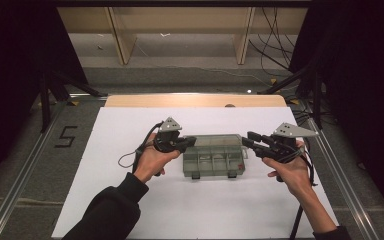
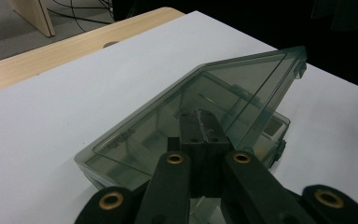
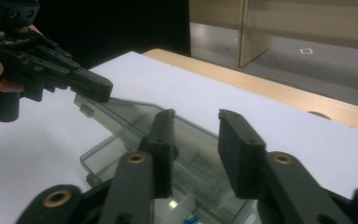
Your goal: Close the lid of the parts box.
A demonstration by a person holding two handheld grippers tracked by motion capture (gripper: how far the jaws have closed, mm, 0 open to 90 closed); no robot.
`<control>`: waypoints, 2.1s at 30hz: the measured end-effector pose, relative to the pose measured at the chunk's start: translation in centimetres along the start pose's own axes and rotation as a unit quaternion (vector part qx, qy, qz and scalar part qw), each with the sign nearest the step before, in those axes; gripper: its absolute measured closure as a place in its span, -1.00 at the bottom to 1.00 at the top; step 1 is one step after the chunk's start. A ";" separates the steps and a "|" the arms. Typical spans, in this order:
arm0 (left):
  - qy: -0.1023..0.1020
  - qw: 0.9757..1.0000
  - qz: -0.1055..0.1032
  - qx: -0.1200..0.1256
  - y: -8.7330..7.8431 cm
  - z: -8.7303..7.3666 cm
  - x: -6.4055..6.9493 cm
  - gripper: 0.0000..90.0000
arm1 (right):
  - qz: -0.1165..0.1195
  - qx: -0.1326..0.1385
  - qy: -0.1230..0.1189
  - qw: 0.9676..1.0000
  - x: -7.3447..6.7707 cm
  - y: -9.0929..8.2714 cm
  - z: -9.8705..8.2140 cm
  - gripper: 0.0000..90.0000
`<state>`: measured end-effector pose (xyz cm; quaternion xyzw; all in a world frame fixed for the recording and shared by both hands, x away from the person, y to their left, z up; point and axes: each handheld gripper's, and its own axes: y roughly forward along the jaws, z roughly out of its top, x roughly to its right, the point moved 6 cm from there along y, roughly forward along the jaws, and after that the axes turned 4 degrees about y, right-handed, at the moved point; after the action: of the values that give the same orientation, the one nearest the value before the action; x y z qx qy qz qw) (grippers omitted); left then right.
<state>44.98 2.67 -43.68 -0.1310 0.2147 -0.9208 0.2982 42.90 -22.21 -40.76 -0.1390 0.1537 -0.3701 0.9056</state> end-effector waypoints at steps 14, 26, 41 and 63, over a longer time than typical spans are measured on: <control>0.007 1.000 0.005 -0.005 -0.1 -2.4 0.3 0.99 | 0.005 -0.056 -0.033 0.998 0.5 1.5 -2.8 0.92; 0.010 1.000 0.005 -0.012 0.0 -4.1 0.6 0.99 | 0.006 -0.101 -0.053 0.993 0.7 2.7 -5.1 0.94; 0.020 0.999 0.003 -0.030 0.3 -5.8 0.9 0.99 | 0.008 -0.129 -0.062 0.990 0.9 3.3 -6.3 0.94; 0.020 0.999 0.004 -0.040 0.6 -6.4 1.1 0.99 | 0.009 -0.145 -0.066 0.987 0.8 3.7 -7.1 0.92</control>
<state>42.04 3.60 -49.45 -0.1232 0.2576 -0.9127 0.2923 43.10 -21.21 -48.73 -0.2915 0.1472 -0.3257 0.8873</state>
